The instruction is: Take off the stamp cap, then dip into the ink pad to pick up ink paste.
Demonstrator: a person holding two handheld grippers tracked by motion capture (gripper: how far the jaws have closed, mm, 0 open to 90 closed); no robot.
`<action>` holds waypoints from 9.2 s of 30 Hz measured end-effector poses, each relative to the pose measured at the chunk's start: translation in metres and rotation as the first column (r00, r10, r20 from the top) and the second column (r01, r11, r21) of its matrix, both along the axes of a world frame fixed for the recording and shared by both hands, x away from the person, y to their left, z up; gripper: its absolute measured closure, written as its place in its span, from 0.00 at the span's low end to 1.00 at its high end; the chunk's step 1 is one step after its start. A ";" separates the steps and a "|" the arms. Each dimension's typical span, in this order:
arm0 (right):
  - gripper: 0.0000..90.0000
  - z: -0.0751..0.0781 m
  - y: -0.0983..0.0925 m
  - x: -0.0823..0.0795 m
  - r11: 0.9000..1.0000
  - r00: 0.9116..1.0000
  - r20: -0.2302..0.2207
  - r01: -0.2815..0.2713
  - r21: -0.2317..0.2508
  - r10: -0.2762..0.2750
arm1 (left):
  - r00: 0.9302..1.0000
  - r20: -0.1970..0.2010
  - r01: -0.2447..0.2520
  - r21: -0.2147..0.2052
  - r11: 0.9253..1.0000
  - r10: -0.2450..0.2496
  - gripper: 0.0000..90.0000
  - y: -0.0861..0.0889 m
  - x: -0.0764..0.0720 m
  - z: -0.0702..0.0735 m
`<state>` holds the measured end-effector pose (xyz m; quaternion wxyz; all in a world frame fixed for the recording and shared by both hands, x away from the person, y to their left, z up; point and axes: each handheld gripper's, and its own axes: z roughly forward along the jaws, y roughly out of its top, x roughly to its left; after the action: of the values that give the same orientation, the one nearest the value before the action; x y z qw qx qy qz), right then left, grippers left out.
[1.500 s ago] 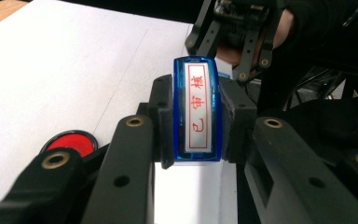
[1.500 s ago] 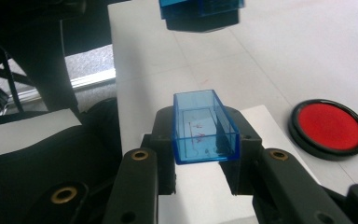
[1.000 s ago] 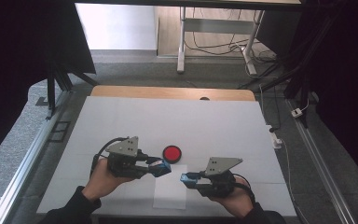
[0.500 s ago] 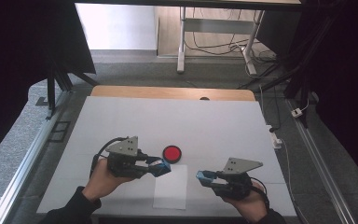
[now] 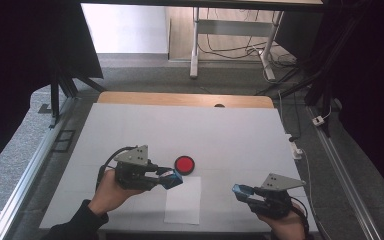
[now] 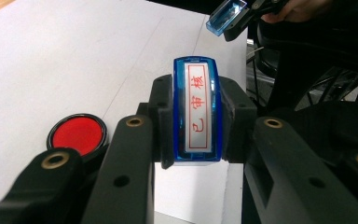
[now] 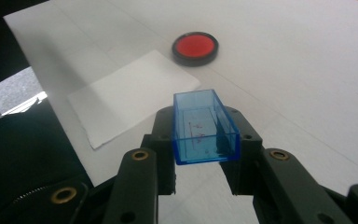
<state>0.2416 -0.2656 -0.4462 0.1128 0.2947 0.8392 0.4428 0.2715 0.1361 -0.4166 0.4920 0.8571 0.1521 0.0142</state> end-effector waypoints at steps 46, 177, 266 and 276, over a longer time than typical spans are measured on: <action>0.76 -0.008 -0.028 -0.007 0.997 0.996 -0.037 0.076 -0.012 -0.077 | 0.992 -0.011 -0.126 0.073 0.989 0.127 0.78 -0.008 0.015 -0.002; 0.76 -0.008 -0.027 -0.007 0.998 0.997 -0.049 0.060 -0.020 -0.060 | 0.948 -0.038 -0.282 0.359 0.889 0.316 0.79 -0.077 0.098 -0.072; 0.76 -0.008 -0.026 -0.007 0.998 0.997 -0.048 0.054 -0.027 -0.055 | 0.945 0.014 -0.303 0.408 0.861 0.326 0.78 -0.090 0.090 -0.070; 0.76 -0.008 -0.026 -0.007 0.998 0.997 -0.049 0.053 -0.027 -0.054 | 0.936 -0.113 -0.281 0.326 0.902 0.332 0.78 -0.074 0.102 -0.075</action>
<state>0.2344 -0.2918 -0.4543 0.1076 0.3263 0.8394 0.4212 0.3731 0.0622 -0.4918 0.3308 0.8861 0.3218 0.0438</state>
